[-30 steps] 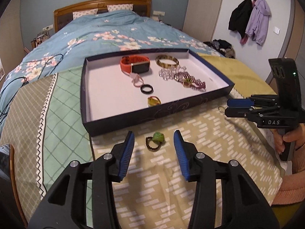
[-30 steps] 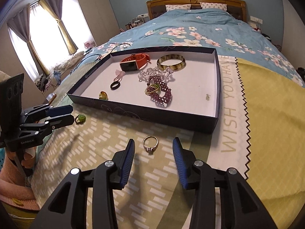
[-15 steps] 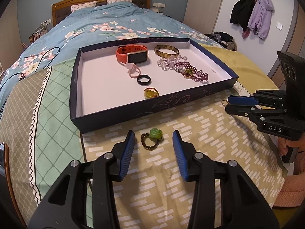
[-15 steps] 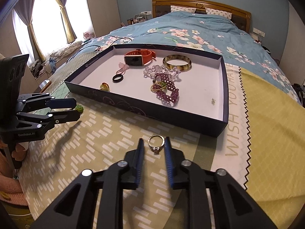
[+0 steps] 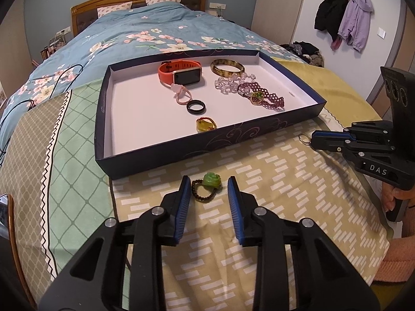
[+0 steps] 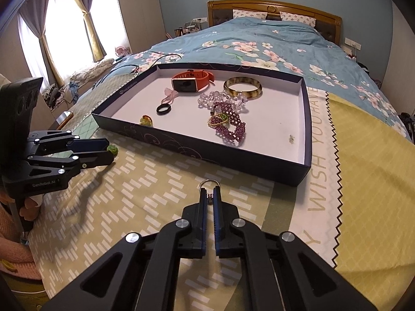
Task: Organize jewelry
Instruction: 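Grasp the green jade ring with the left tool, then carry the silver ring with the right tool while the left tool carries the jade ring toward the box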
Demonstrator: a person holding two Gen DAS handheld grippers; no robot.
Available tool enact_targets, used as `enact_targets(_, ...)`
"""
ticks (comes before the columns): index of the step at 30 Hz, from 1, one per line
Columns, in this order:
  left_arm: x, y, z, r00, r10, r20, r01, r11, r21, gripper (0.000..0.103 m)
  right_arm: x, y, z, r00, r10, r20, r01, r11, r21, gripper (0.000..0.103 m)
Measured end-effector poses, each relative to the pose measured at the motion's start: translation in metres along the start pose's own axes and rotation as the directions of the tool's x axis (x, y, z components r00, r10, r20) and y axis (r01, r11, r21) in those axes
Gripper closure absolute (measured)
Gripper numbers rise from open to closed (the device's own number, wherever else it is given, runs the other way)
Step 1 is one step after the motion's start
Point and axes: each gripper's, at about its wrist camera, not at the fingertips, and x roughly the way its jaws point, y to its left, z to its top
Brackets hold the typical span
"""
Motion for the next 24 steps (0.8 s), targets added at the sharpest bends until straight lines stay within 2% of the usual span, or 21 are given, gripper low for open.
enact_targets(1, 0.000, 0.000, 0.000, 1.000, 0.003, 0.000, -0.003, 1.000, -0.001, 0.080, 0.000, 0.000, 0.000, 1.000, 0.009, 0.003, -0.009, 1.000, 0.004, 0.100)
enact_targets(6, -0.002, -0.004, -0.001, 1.000, 0.027, 0.007, -0.027, 1.000, 0.011, 0.081, -0.004, 0.000, 0.001, 0.999, 0.030, 0.021, -0.030, 0.999, 0.015, 0.100)
enact_targets(24, -0.027, -0.009, -0.002, 0.997, -0.008, 0.072, 0.009, 1.000, -0.018, 0.082, -0.018, 0.000, 0.009, 0.991, 0.096, 0.095, -0.101, 0.994, 0.046, 0.100)
